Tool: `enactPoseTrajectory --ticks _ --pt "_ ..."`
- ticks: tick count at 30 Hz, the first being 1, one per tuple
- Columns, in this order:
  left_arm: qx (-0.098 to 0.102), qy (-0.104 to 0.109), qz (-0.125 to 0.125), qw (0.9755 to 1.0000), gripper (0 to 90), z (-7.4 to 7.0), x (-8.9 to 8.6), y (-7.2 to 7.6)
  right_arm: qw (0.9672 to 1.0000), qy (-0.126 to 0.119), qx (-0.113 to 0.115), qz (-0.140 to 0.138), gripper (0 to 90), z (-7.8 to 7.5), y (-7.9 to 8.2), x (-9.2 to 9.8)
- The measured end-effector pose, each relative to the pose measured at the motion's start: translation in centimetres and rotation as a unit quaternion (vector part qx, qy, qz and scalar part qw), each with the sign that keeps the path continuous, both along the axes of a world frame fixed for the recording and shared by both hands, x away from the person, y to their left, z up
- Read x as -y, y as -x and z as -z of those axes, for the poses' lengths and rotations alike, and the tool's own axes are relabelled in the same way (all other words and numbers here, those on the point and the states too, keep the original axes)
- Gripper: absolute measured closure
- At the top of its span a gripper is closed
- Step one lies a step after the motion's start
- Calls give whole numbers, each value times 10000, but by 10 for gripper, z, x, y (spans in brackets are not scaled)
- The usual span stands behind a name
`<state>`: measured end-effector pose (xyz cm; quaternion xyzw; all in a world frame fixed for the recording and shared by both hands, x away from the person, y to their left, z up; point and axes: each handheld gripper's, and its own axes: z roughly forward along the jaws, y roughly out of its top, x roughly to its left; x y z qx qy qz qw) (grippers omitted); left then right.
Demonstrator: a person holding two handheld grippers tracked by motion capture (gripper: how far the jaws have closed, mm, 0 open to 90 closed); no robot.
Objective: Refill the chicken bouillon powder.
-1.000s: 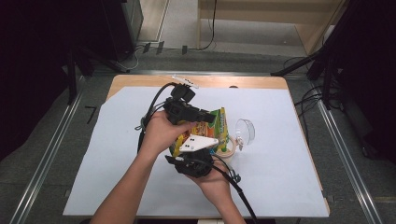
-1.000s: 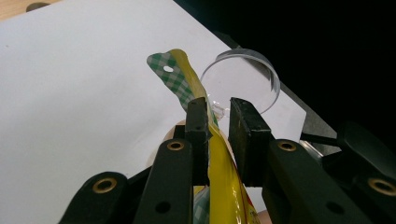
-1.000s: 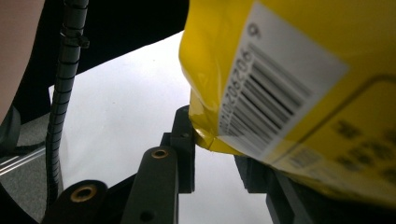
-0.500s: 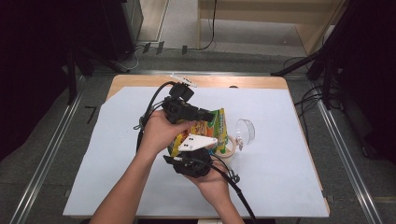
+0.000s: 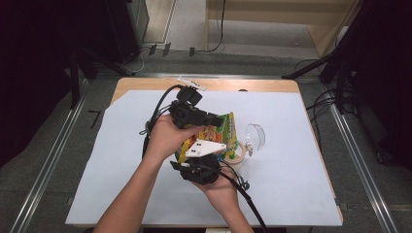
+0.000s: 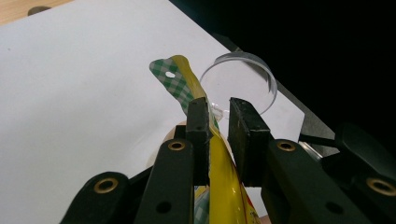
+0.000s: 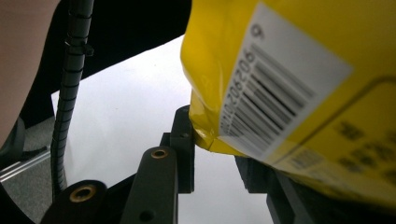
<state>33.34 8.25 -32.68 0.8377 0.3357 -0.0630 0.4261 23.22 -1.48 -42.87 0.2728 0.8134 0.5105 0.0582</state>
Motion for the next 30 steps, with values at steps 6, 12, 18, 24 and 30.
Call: enactPoseTrajectory --ticks 6,12,18,24,30 --pt "20 -35 -14 10000 796 -3 0 1 9999 -108 6 11 720 -1 1 0" --pt "-28 -48 -36 10000 795 -3 -4 0 9999 -100 58 -60 718 -4 1 -3" --pt "-9 -36 -29 10000 793 -2 -3 -1 10000 -70 37 -51 718 -1 -1 -3" --pt "69 -104 -19 9999 793 -1 1 1 10000 -39 27 -27 720 1 -2 -1" --pt "36 -47 -12 10000 792 1 2 0 10000 -21 15 -4 719 2 -2 2"
